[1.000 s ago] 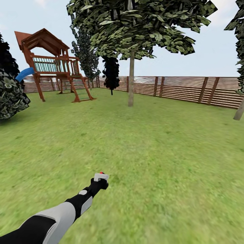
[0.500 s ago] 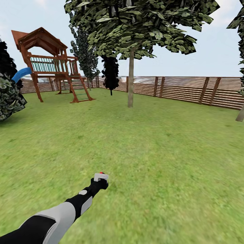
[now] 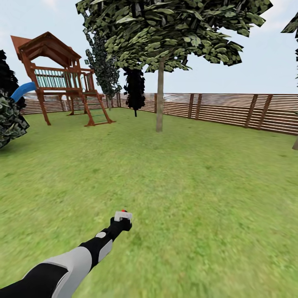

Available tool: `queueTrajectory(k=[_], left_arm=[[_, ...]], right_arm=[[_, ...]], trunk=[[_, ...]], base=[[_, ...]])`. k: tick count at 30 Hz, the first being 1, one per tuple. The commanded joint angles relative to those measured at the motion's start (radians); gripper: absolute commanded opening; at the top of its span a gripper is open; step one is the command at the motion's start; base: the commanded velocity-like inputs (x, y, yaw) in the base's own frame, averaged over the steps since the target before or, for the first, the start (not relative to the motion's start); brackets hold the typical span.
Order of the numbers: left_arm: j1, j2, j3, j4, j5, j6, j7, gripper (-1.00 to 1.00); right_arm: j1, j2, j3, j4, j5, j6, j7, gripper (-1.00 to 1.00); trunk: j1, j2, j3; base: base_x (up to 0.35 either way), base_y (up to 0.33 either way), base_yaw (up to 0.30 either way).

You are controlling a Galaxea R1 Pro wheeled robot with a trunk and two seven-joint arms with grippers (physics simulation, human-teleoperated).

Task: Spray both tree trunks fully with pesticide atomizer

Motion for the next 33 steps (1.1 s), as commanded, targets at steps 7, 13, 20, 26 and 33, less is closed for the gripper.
queueTrajectory(k=[7, 13, 20, 26, 33], left_arm=[[0.000, 0.001, 0.000, 0.000, -0.002, 0.000, 0.004, -1.00], [0.000, 0.001, 0.000, 0.000, -0.002, 0.000, 0.004, -1.00], [0.000, 0.001, 0.000, 0.000, -0.002, 0.001, 0.004, -1.00], [0.000, 0.001, 0.000, 0.000, -0.002, 0.001, 0.004, -1.00], [0.000, 0.000, 0.000, 0.000, -0.002, 0.001, 0.004, -1.00]], right_arm=[[0.000, 0.000, 0.000, 0.000, 0.000, 0.000, 0.000, 1.00], [0.000, 0.000, 0.000, 0.000, 0.000, 0.000, 0.000, 1.00], [0.000, 0.000, 0.000, 0.000, 0.000, 0.000, 0.000, 1.00], [0.000, 0.000, 0.000, 0.000, 0.000, 0.000, 0.000, 1.00], [0.000, 0.000, 0.000, 0.000, 0.000, 0.000, 0.000, 1.00]], trunk=[[0.000, 0.000, 0.000], [0.000, 0.000, 0.000], [0.000, 0.000, 0.000], [0.000, 0.000, 0.000], [0.000, 0.000, 0.000]], base=[[0.350, 0.000, 0.000], [0.350, 0.000, 0.000], [0.350, 0.000, 0.000], [0.350, 0.000, 0.000], [0.350, 0.000, 0.000]])
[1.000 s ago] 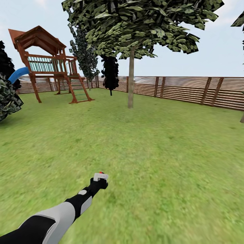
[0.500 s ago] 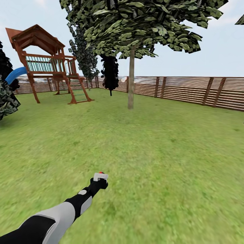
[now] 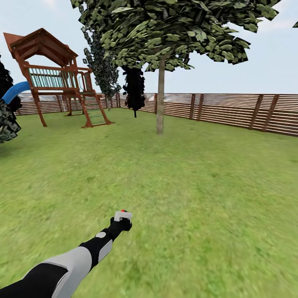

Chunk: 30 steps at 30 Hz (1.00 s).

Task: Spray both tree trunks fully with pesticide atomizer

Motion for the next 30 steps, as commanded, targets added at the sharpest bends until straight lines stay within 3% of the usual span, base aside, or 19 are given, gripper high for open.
queueTrajectory(k=[1, 30], left_arm=[[0.000, 0.000, 0.000, 0.000, -0.002, 0.000, 0.004, -1.00], [0.000, 0.000, -0.001, 0.000, -0.002, 0.000, 0.004, -1.00]], right_arm=[[0.000, 0.000, 0.000, 0.000, 0.000, 0.000, 0.000, 1.00], [0.000, 0.000, 0.000, 0.000, 0.000, 0.000, 0.000, 1.00]], trunk=[[0.000, 0.000, 0.000], [0.000, 0.000, 0.000]], base=[[0.350, 0.000, 0.000], [0.350, -0.047, 0.000]])
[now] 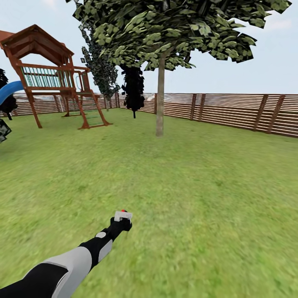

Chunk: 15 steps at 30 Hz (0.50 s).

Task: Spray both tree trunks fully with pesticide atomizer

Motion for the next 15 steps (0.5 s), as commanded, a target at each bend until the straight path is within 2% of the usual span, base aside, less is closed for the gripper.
queueTrajectory(k=[1, 15], left_arm=[[0.000, 0.000, 0.000, 0.000, -0.002, 0.000, 0.004, -1.00], [0.000, 0.000, 0.000, 0.001, -0.002, 0.000, 0.004, -1.00]], right_arm=[[0.000, 0.000, 0.000, 0.000, 0.000, 0.000, 0.000, 1.00], [0.000, 0.000, 0.000, 0.000, 0.000, 0.000, 0.000, 1.00]], trunk=[[0.000, 0.000, 0.000], [0.000, 0.000, 0.000]], base=[[0.350, -0.084, 0.000], [0.350, -0.084, 0.000]])
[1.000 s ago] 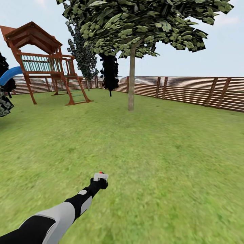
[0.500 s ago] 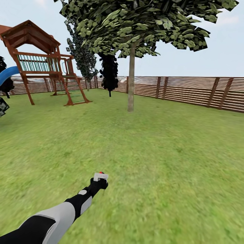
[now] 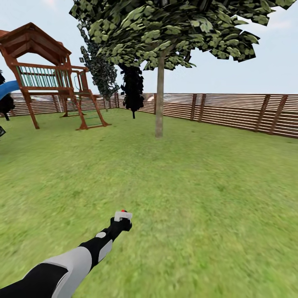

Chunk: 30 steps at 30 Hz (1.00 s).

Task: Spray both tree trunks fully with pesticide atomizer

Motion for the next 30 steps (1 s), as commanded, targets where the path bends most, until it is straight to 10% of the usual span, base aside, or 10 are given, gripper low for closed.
queueTrajectory(k=[1, 30], left_arm=[[0.000, 0.000, 0.000, 0.000, -0.002, 0.000, 0.004, -1.00], [0.000, 0.000, 0.000, 0.000, -0.002, 0.000, 0.004, -1.00]], right_arm=[[0.000, 0.000, 0.000, 0.000, 0.000, 0.000, 0.000, 1.00], [0.000, 0.000, 0.000, 0.000, 0.000, 0.000, 0.000, 1.00]], trunk=[[0.000, 0.000, 0.000], [0.000, 0.000, 0.000]], base=[[0.350, -0.084, 0.000], [0.350, -0.084, 0.000]])
